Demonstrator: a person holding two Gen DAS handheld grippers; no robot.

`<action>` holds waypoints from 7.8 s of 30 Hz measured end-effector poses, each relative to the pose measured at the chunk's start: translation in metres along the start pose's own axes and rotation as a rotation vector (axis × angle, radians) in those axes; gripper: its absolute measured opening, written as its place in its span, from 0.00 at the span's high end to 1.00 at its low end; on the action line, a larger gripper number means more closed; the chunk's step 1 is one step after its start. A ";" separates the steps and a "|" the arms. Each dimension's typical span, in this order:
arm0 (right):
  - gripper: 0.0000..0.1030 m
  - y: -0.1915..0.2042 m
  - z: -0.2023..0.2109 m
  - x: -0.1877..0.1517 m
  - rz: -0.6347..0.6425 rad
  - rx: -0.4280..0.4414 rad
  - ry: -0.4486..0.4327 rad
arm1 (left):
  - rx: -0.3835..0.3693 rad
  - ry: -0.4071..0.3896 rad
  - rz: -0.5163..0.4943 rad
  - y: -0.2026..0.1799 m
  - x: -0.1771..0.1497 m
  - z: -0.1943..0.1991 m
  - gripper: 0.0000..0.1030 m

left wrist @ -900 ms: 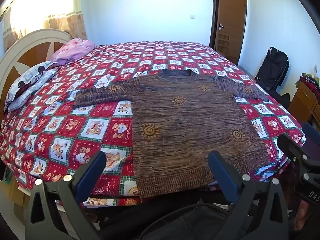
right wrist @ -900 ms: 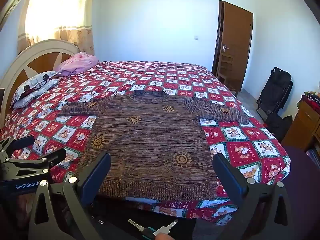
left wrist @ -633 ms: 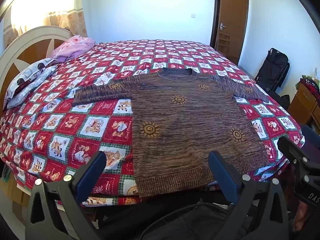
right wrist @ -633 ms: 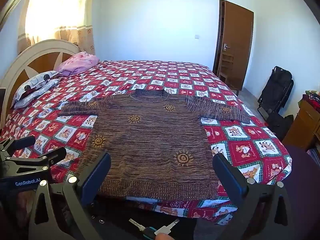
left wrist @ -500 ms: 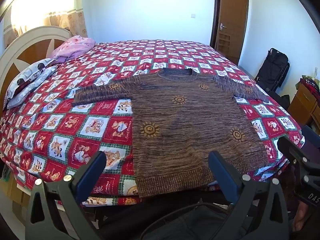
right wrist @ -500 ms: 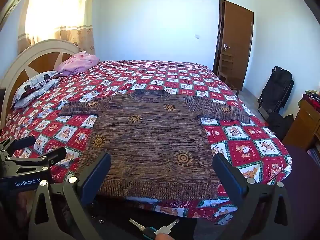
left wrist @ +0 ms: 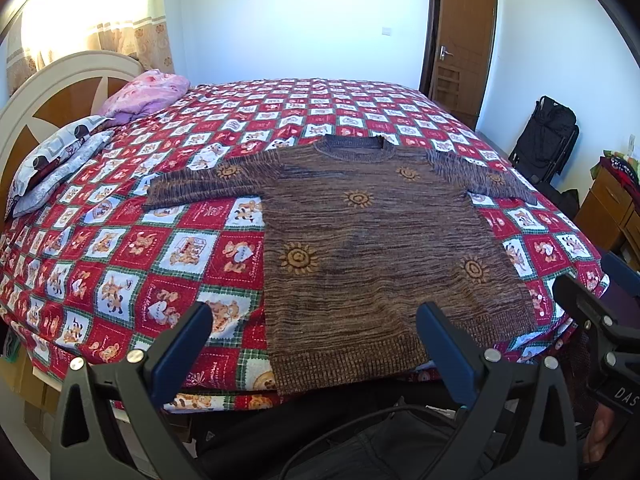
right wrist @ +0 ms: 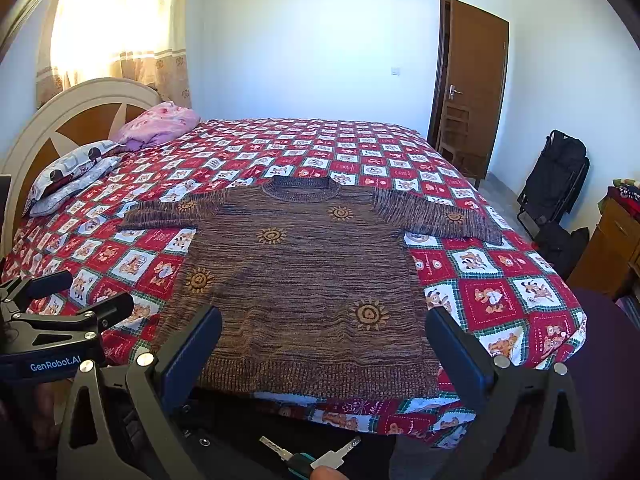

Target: Fold small clothes

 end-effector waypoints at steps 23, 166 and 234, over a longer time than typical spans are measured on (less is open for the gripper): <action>0.01 -0.001 -0.001 -0.002 -0.003 0.008 0.010 | -0.004 0.006 0.005 -0.001 -0.003 -0.004 0.00; 0.93 -0.134 -0.140 0.005 -0.338 0.407 0.063 | -0.474 -0.033 0.249 0.096 0.031 -0.078 0.97; 0.93 -0.133 -0.136 0.007 -0.309 0.427 0.055 | -0.389 0.240 0.071 0.066 0.003 -0.107 0.93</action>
Point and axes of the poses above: each gripper's, at about its wrist camera, not at the fingertips, and z roughly against the way its jaws point, y to its left, x to its top, the point moved 2 cm from there along -z, roughly the way its jaws point, and after that the axes turned 7 degrees about -x, right-handed, at the moved point
